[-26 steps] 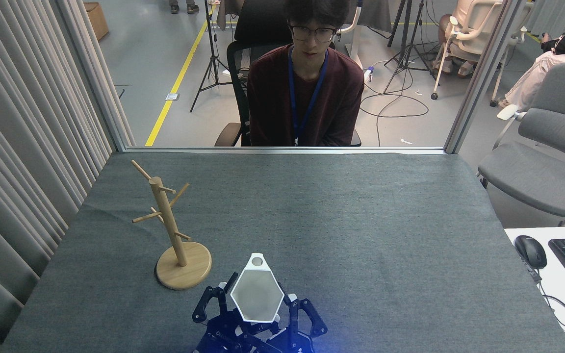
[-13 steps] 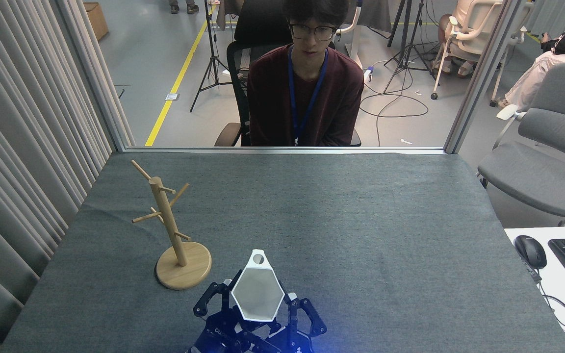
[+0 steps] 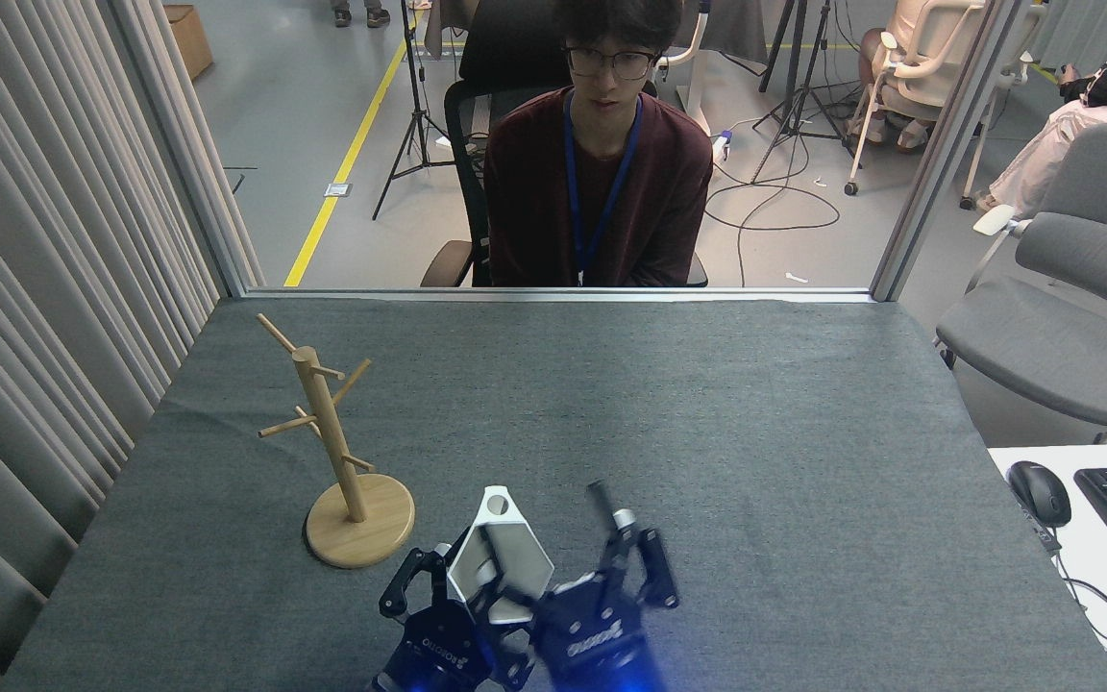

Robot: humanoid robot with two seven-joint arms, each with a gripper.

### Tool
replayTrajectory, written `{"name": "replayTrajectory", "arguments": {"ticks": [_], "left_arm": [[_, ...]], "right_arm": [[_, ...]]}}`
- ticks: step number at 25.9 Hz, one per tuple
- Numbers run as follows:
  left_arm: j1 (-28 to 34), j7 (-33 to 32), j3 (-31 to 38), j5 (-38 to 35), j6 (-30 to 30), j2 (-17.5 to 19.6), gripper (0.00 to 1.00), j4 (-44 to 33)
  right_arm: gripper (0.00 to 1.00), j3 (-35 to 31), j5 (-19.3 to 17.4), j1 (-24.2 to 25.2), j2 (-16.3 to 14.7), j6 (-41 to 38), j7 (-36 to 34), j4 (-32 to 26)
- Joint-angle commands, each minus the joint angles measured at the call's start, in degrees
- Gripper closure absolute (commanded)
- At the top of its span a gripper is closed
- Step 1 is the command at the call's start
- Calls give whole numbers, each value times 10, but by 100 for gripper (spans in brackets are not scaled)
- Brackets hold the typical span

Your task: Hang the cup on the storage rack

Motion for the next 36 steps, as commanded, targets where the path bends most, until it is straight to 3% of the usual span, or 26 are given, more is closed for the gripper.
{"name": "replayTrajectory", "arguments": {"ticks": [1,2,3,6,7,9,13,17,19,25,36], "left_arm": [[-2,-1,3,-1,8,0,41,2],[1,-1,8,-1,17,0,41,1],[4,-1,13,0,25,1,41,0],[5,-1,49,1,31,1,41,-4],[6,-1,73,1,31,1,41,-6],[4,-2,122,-1,31,6,41,-7],[4,-8,226,-20,34,9,41,-2],[-53,-19,321,-142,66,6,41,50],[-89,-24,357,-162,67,5,41,70],[-129,-26,364,-178,67,10,41,81],[-128,-17,339,-257,79,4,42,88]], "right_arm": [[2,-155,-187,-65,5,54,58,25],[2,-204,-231,-82,-1,60,84,68],[2,-230,-232,-93,-12,57,97,109],[2,-234,-181,-95,-116,54,97,182],[2,-233,-181,-88,-131,51,97,189],[2,-235,-179,-60,-137,33,96,190],[2,-235,-177,-54,-140,13,95,189],[2,-235,-177,-57,-140,13,95,189],[2,-235,-176,-57,-139,12,95,189],[2,-235,-176,-61,-142,10,95,189],[2,-235,-177,-60,-140,7,95,189]]}}
